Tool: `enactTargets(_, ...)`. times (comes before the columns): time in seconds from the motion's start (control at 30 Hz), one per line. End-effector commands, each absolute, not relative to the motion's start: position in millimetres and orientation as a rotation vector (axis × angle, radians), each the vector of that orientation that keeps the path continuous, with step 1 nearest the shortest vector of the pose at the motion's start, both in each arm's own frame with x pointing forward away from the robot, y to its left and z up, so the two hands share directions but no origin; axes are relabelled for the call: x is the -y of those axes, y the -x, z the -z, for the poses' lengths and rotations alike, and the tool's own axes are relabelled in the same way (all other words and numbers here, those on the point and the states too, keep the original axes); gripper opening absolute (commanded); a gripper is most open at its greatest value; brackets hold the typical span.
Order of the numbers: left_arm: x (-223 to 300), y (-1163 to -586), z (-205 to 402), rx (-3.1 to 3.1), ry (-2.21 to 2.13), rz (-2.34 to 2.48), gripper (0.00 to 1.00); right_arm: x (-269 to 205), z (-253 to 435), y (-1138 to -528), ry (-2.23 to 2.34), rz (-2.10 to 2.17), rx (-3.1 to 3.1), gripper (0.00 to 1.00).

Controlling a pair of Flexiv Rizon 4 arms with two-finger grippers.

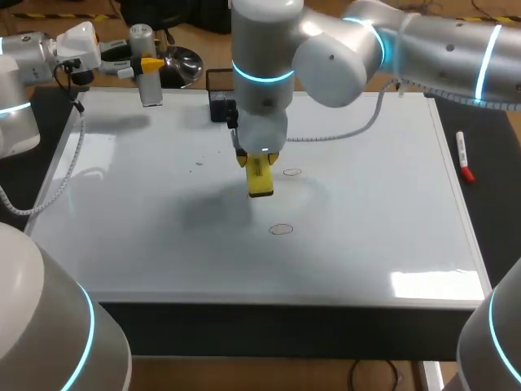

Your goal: Pick up the inspection probe, press it on each red-marked spot on the whiteboard one by one, put down the probe, pick up the eraser, and wipe off all the red marks.

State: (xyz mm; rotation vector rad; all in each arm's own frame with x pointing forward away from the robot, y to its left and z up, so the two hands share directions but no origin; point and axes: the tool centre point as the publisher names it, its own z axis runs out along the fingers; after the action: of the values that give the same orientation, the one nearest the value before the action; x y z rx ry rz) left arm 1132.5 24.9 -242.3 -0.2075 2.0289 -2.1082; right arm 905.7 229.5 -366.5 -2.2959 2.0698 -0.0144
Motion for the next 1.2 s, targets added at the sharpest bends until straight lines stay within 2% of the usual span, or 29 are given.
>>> enactTargets(0.03,-24.8,-1131.7,241.0,-2.029,0.207,2.106,0.00,-225.0,364.3,-908.7,2.296,0.019,-2.067,0.00)
enactTargets(0.3,-24.8,-1131.7,241.0,-2.029,0.207,2.106,0.00,-183.0,359.8,-938.9,2.203,0.022,-2.165,0.00)
enactTargets(0.73,-24.8,-1131.7,241.0,-2.029,0.207,2.106,0.00,-85.6,370.5,-994.0,2.038,0.054,-2.445,0.00)
enactTargets(1.2,-24.8,-1131.7,241.0,-2.029,0.207,2.106,0.00,28.4,384.6,-1029.6,1.656,-0.040,-2.716,0.00)
